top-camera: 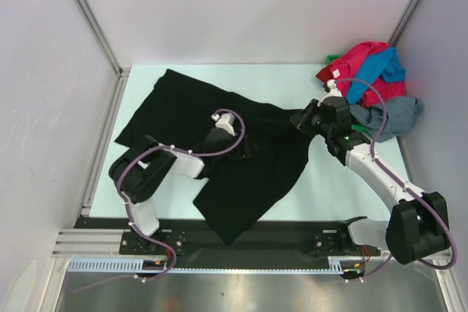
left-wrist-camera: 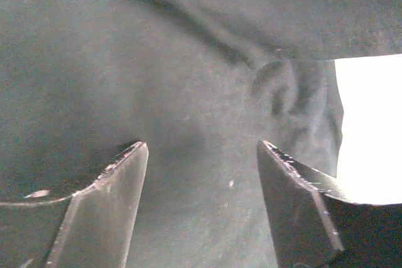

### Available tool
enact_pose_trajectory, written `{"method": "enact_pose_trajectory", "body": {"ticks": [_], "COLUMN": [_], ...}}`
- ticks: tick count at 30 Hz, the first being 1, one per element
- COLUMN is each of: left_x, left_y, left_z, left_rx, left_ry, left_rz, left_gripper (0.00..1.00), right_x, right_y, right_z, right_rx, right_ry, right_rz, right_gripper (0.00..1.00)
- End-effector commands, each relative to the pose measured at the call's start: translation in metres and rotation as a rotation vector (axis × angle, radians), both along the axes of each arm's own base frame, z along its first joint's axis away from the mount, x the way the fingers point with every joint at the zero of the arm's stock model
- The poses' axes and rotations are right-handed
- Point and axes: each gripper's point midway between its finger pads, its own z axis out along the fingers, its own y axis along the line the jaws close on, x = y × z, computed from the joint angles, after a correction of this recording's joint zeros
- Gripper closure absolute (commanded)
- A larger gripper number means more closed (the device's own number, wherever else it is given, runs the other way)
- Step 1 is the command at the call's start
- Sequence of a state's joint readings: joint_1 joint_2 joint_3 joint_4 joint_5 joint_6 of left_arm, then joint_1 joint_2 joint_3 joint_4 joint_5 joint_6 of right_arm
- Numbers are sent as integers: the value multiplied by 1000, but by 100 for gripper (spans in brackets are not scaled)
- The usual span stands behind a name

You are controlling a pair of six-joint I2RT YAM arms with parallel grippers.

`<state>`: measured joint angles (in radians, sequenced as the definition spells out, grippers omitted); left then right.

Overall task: Fold and stack the t-shirts
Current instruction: Flatten the tshirt out

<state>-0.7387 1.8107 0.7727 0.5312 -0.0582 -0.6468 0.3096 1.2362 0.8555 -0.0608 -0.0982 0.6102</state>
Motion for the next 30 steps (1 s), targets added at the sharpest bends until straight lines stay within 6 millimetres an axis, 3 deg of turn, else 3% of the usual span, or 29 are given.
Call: {"method": "enact_pose_trajectory", "body": {"ticks": [1,2,5,9,10,14,18,21,24,30], "left_x": [-9,-11,-11,0,4,17,28,33,37,44], "left_y": [-20,-21,-26,-36,-37,-39,-41,-44,-52,-56], "left_z": [64,60,79,71,82,77,76,75,69,53], "left_rx": [-425,-474,-594,-648,-690,-768,-788,-804,-795,-795], "left_ry": [-20,27,18,72,40,70,54,54,63,90], "left_rz": [-182,-186,-255,-236,-239,-170,-140,-123,-127,-97], "left_gripper": [22,21,17,12,10,5,13,31,40,35], "right_x": [14,13,13,13,13,15,15,16,16,15], "right_y": [5,7,8,10,11,12,12,11,11,8], "right_z": [33,34,41,47,48,54,52,51,52,52], "right_rx": [53,62,73,93,98,111,114,118,122,119], "right_ry": [-77,-70,-69,-62,-63,-70,-66,-64,-70,-77], "right_rz": [20,29,33,44,46,47,46,42,44,36], "right_gripper": [98,98,98,99,98,99,99,99,99,99]}}
